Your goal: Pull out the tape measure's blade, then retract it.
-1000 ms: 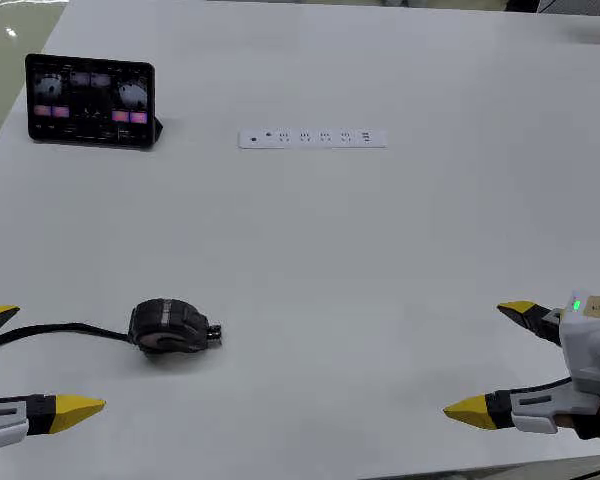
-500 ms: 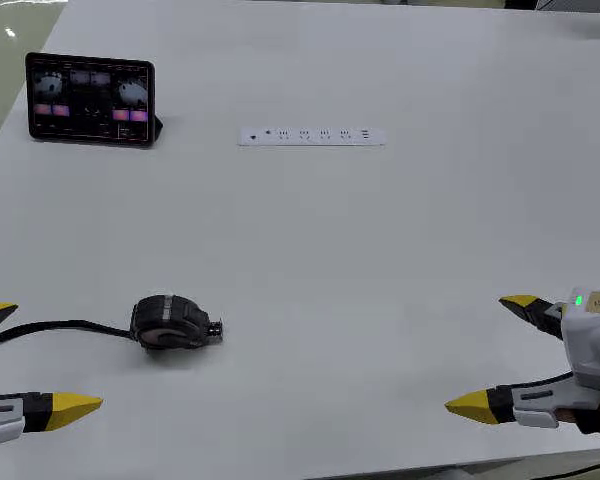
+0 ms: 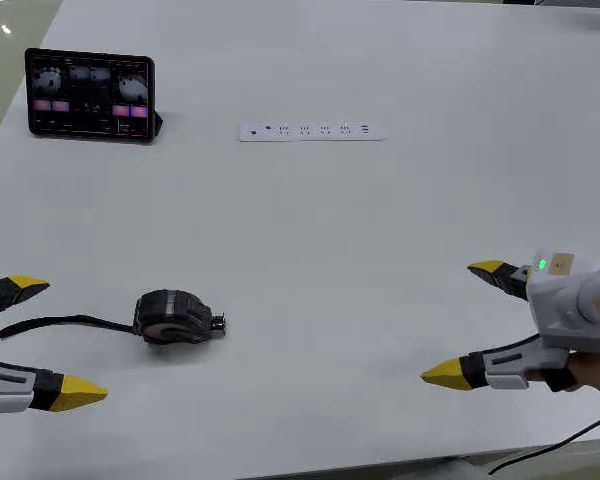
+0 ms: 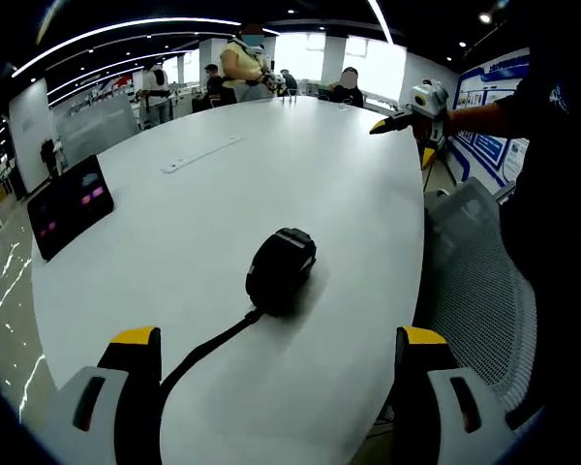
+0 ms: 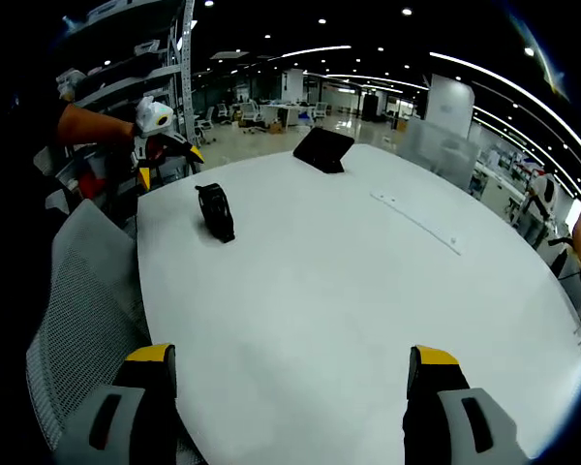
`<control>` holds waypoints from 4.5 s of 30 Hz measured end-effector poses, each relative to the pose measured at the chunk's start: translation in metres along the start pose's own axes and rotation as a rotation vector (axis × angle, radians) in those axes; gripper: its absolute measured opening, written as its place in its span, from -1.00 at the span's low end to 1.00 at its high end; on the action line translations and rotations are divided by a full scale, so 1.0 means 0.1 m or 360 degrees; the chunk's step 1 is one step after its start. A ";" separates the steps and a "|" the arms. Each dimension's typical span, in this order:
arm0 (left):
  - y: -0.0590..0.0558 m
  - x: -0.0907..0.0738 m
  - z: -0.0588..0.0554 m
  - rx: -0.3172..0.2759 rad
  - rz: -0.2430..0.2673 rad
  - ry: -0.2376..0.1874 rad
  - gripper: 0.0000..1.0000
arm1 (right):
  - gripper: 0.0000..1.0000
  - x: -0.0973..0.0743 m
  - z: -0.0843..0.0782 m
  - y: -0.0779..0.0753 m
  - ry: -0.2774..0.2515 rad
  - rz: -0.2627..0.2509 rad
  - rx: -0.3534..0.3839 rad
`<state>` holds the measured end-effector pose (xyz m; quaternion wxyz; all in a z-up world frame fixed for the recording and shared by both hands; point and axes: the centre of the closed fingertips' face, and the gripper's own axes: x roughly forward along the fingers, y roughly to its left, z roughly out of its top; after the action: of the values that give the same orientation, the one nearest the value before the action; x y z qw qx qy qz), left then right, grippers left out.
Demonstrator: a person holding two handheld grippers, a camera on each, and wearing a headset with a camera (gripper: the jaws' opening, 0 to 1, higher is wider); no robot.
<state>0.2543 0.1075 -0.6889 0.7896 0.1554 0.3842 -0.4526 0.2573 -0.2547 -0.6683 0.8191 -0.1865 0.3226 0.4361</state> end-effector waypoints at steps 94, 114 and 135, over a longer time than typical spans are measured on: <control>0.05 1.07 0.31 0.0809 -0.0154 0.0467 -0.37 | -0.68 2.40 0.85 1.11 0.0167 0.0681 -0.0693; 0.05 1.05 0.31 0.0810 -0.0143 0.0457 -0.37 | -0.81 2.41 0.84 1.11 0.0225 0.0664 -0.0621; 0.05 1.04 0.31 0.0818 -0.0143 0.0452 -0.38 | -0.83 2.41 0.81 1.11 0.0206 0.0652 -0.0635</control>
<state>0.3037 0.0300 -0.7472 0.6420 0.3948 0.3701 -0.5431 0.2933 -0.0028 -0.7787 0.6390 -0.3022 0.3130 0.6344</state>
